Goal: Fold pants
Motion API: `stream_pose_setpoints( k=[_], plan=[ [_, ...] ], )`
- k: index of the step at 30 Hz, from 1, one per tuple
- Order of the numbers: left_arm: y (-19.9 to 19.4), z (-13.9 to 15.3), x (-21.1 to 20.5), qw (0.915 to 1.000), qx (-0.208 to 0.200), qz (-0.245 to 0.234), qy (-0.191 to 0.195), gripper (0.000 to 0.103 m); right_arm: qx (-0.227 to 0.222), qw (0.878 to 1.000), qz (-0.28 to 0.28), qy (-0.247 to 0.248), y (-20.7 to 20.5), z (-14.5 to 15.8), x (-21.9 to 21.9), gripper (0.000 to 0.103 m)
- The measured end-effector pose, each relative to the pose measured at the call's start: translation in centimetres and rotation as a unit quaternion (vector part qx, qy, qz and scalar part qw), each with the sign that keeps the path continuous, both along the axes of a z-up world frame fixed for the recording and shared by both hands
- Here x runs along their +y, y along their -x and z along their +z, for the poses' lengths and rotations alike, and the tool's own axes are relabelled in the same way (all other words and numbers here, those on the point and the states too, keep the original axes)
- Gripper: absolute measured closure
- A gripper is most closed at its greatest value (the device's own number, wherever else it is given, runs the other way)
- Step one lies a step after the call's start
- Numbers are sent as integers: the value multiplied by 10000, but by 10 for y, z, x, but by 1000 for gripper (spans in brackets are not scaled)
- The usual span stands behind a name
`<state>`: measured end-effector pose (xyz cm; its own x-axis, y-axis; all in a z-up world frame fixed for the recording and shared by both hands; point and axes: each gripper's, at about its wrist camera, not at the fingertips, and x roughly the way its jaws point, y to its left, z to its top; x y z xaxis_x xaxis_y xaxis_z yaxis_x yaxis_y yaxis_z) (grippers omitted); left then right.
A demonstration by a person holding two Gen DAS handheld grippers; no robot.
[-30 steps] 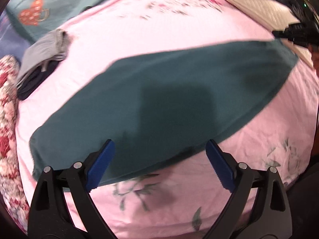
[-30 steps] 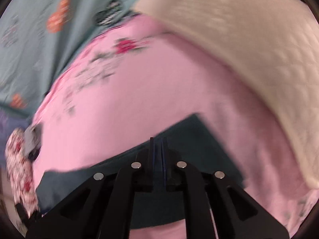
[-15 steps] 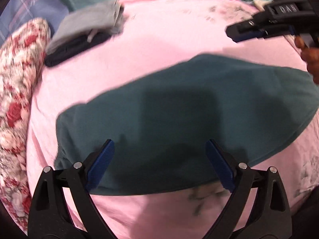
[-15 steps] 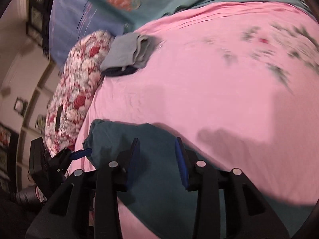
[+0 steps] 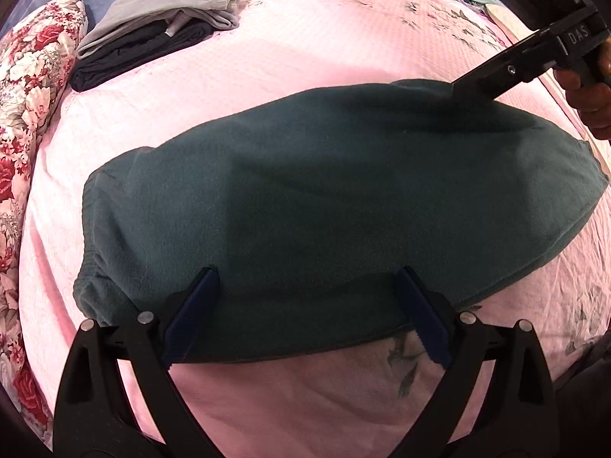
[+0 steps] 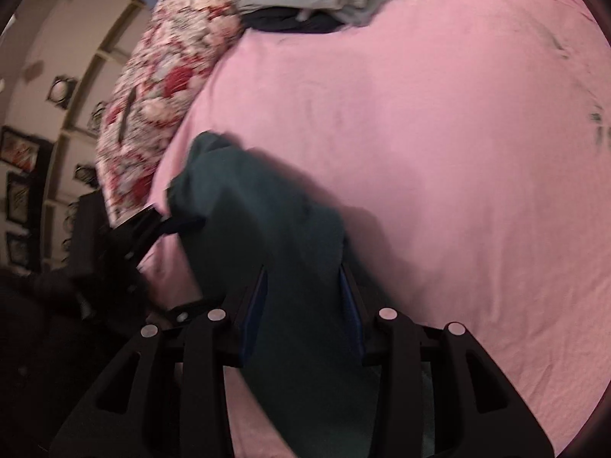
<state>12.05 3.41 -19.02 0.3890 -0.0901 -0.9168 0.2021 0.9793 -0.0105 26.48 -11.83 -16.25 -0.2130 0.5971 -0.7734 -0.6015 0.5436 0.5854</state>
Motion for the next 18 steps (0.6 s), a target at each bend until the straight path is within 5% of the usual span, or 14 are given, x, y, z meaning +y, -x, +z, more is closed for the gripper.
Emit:
stream_pose_setpoints(
  k=[6,9,14,18],
  plan=[
    [-3,-2,0,10000,54,-60,3,5,637,9968,395,-261,-1,-7,2,62],
    [-6,-2,1,9999,79,-77,-2,5,478,9982,371,-39,-7,-15,14,55],
    [-15,-6,3,9999,85,-89,5,3,1222,9891,638,-510,-11,-22,32,41],
    [-17,-6,3,9999,89,-87,-6,2,1216,9912,431,-305,-17,-32,37,36]
  ],
)
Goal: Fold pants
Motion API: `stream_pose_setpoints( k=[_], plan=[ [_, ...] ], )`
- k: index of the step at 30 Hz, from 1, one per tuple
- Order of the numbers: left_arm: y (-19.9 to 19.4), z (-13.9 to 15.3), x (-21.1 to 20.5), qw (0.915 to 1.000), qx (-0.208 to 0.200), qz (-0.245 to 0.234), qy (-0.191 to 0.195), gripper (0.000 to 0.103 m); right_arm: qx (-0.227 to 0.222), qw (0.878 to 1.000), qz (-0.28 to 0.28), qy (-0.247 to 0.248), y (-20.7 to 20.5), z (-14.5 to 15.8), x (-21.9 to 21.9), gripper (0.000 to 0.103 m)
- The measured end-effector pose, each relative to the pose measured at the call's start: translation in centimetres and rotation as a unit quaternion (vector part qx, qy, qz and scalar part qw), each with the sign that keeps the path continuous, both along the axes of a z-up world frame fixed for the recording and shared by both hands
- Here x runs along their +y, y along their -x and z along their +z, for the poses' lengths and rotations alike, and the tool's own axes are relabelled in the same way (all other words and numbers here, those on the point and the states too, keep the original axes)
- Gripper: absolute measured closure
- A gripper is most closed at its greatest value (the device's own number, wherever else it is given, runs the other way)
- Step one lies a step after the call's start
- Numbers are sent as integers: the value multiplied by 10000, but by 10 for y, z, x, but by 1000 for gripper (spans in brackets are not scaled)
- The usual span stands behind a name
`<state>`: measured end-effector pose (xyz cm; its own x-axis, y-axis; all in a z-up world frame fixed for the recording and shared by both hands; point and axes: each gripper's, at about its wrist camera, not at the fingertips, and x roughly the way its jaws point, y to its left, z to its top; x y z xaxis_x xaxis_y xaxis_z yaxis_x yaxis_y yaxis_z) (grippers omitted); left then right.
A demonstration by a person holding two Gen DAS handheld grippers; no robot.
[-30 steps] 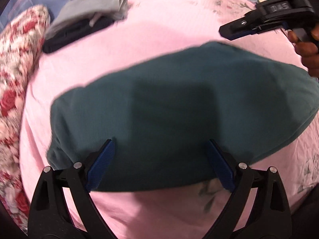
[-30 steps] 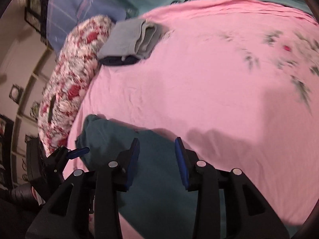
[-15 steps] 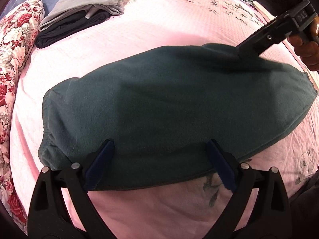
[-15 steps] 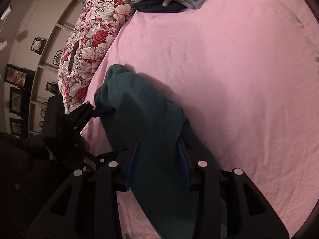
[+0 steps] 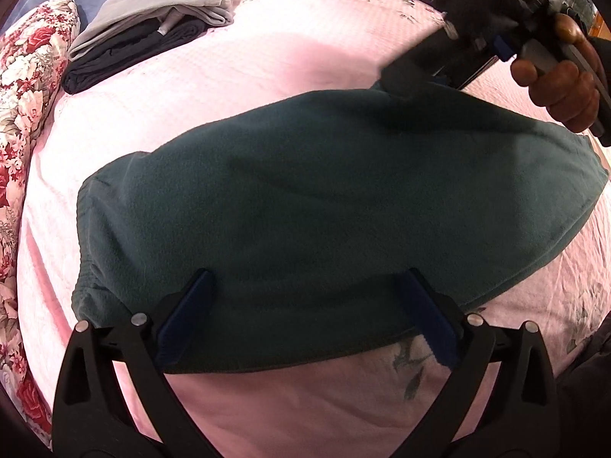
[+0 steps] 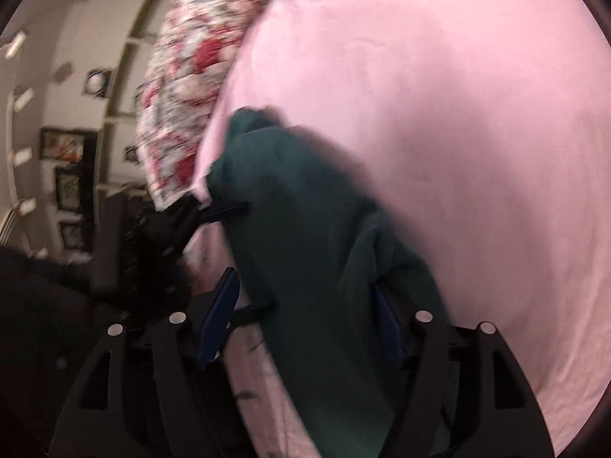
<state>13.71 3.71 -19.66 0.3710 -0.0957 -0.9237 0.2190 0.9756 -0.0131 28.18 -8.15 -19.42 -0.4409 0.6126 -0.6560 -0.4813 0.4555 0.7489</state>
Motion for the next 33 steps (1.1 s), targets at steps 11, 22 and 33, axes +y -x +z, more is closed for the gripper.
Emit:
stream_pose_setpoints(
  k=[11,22,33],
  plan=[
    [0,1,1,10000,2,14,-18,2,1281,9549,-2372,-1248,-46,-22,-58,36],
    [3,34,27,9990,-276,228,-270,2,211,9709,-2367,-300,-43,4,-74,41],
    [-9,5,96,9878,174,1535,-211,2,-390,9707,-2294,-597,50,28,-64,41]
  ],
)
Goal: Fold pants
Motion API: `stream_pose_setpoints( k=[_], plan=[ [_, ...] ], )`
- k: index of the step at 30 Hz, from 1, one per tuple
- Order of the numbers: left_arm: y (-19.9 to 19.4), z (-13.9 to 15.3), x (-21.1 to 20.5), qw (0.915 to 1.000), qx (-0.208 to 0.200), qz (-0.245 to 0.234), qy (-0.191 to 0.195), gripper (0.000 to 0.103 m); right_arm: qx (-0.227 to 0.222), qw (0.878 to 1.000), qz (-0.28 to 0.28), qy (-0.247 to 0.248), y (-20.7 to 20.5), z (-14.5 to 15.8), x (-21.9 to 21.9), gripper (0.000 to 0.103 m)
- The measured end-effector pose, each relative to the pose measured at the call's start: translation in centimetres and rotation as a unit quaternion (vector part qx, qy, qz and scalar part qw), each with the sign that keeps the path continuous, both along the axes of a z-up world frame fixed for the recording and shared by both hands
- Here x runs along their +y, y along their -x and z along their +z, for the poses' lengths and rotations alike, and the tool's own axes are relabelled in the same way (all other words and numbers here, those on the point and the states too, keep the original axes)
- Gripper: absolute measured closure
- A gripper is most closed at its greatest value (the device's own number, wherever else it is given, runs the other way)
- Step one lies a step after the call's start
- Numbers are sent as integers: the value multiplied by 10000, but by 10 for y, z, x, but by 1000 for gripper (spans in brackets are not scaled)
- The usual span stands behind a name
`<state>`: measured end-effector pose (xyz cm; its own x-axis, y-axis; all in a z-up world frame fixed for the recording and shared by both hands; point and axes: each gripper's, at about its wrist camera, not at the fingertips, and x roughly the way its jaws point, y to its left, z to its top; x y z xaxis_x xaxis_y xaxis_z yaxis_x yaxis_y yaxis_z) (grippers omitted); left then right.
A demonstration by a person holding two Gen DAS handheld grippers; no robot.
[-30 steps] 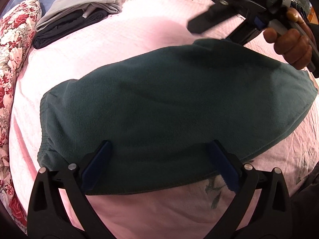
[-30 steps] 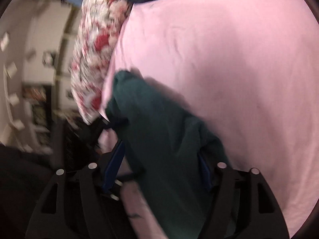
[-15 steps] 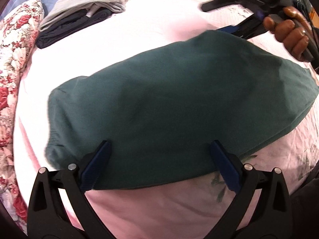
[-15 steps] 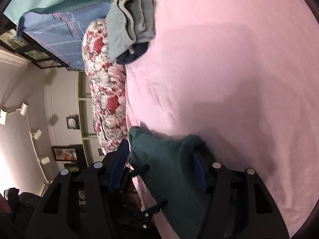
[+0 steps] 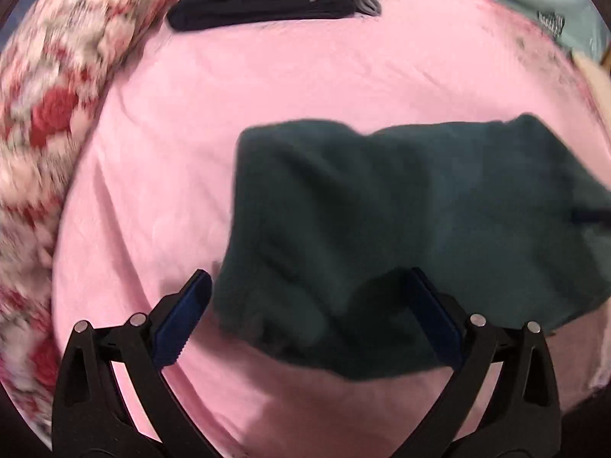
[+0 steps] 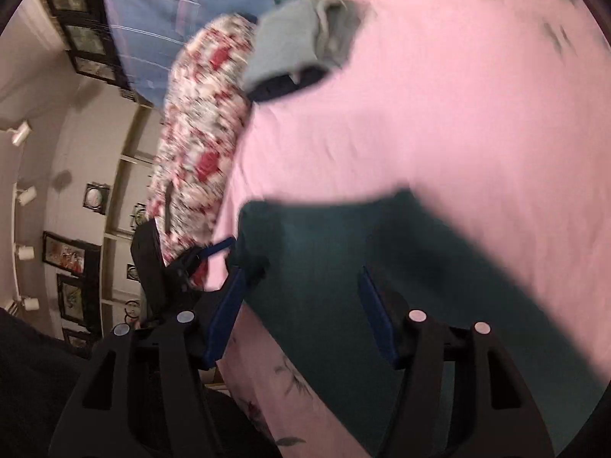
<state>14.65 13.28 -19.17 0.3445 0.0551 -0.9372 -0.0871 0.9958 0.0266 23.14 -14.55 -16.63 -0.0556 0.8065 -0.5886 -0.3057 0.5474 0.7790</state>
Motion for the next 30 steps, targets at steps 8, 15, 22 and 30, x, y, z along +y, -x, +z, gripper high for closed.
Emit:
stream_pose_setpoints(
  k=[8,15,22,30],
  plan=[
    [2,35,-14,9984,-171,170,-509,2,418,9809,-1857,400,77,-8,-139,43],
    [-13,70,-90,9975,-552,-344,-269,2,-11,8517,-5182,777,186,29,-347,42],
    [9,82,-174,9890,-664,-1286,-302,2,-186,7871,-6051,1181,228,12,-429,42],
    [23,91,-215,9849,-701,-1496,-518,2,-140,8045,-5688,1706,202,-11,-426,43]
  ],
)
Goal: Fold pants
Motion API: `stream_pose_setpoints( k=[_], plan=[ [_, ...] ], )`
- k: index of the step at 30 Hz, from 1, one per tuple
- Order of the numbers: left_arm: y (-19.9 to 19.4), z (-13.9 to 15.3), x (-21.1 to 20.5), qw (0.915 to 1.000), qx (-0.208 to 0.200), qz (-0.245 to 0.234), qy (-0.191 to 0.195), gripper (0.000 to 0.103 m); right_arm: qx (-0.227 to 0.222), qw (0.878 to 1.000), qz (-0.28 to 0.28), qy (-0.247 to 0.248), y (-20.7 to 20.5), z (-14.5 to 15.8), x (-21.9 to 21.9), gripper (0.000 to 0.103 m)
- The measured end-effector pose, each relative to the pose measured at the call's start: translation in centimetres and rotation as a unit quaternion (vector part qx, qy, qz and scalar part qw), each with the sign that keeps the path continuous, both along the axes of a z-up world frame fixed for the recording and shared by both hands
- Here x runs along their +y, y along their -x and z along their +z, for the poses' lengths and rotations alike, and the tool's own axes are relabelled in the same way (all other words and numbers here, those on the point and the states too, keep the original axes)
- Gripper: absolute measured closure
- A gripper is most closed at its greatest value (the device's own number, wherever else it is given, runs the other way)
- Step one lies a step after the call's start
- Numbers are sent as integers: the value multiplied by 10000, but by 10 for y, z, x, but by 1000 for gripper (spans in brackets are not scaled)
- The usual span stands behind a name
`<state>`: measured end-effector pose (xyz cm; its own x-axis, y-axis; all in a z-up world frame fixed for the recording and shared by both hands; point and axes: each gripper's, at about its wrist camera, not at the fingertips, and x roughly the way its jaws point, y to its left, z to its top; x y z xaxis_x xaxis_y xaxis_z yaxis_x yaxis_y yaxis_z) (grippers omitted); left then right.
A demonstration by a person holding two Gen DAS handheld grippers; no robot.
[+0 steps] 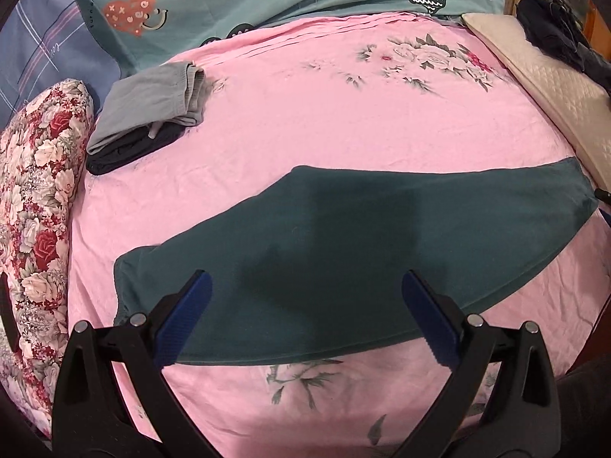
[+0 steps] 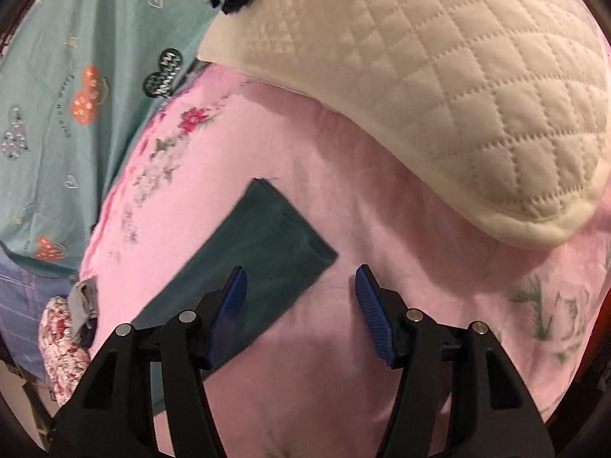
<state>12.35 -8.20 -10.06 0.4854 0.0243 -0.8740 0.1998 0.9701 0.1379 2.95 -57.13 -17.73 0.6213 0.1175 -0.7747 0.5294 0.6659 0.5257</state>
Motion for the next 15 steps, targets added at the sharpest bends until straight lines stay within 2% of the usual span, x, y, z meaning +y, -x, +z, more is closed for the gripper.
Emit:
stream_pose_setpoints(
  k=[3,9,10,15],
  plan=[
    [1,5,-2,9999,-70,70,-44,2,-101,9999,-89,-89,2,-11,-6,45],
    [5,11,-4,9996,-153,221,-74,2,-454,9989,40,-78,-6,-8,-2,67],
    [7,12,-4,9996,-151,240,-82,2,-479,9988,31,-105,-6,-9,-3,73],
    [17,12,-5,9991,-80,323,-254,2,-686,9943,-279,-766,3,-23,-22,90]
  ],
)
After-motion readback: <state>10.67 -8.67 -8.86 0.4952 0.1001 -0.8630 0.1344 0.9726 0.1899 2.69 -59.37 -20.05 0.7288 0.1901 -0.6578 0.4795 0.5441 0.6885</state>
